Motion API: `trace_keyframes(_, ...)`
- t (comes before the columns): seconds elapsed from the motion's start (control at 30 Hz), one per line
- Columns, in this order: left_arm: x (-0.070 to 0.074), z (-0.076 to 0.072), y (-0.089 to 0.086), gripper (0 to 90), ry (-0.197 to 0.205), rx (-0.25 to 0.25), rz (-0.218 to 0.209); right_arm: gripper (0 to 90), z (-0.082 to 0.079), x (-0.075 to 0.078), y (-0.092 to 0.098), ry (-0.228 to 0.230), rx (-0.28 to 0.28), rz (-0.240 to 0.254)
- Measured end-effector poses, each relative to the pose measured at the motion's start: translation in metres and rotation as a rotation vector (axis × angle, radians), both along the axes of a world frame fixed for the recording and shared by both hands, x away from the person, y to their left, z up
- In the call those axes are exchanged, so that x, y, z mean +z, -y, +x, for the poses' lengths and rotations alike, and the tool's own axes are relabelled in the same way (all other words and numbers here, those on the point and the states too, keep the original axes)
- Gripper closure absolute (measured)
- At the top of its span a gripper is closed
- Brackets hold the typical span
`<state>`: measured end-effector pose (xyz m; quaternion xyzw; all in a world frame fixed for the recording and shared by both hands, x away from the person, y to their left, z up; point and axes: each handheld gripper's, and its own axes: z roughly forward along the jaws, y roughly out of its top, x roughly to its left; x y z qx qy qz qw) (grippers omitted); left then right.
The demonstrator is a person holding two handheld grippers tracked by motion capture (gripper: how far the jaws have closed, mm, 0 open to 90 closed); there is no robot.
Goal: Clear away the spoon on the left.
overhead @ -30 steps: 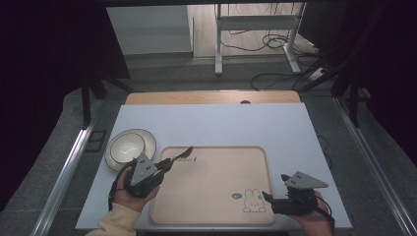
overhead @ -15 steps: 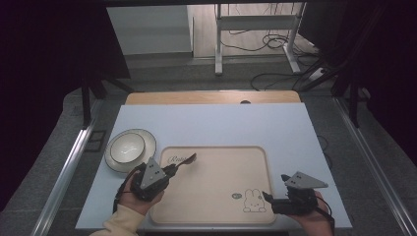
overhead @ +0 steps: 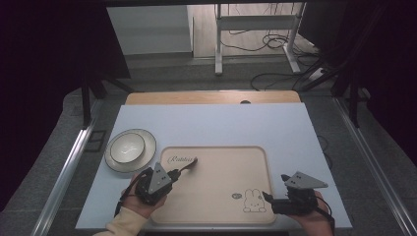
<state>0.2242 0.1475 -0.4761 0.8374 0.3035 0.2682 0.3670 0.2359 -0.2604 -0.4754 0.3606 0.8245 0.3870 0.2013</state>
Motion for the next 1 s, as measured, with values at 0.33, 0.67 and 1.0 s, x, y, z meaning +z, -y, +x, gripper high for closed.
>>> trace_keyframes(0.33, -0.011, -0.007, 0.015, 83.8, 0.003, -0.057, 0.121, 14.4, 0.000, -0.001, 0.000, -0.005, -0.002, -0.003)
trace_keyframes(0.67, -0.018, -0.007, 0.018, 79.1, -0.046, -0.097, 0.150, 14.4, 0.000, -0.002, 0.000, -0.011, 0.003, -0.009)
trace_keyframes(1.0, -0.029, -0.006, 0.019, 72.7, -0.101, -0.132, 0.182, 14.4, 0.000, -0.002, 0.000, -0.012, 0.002, -0.012)
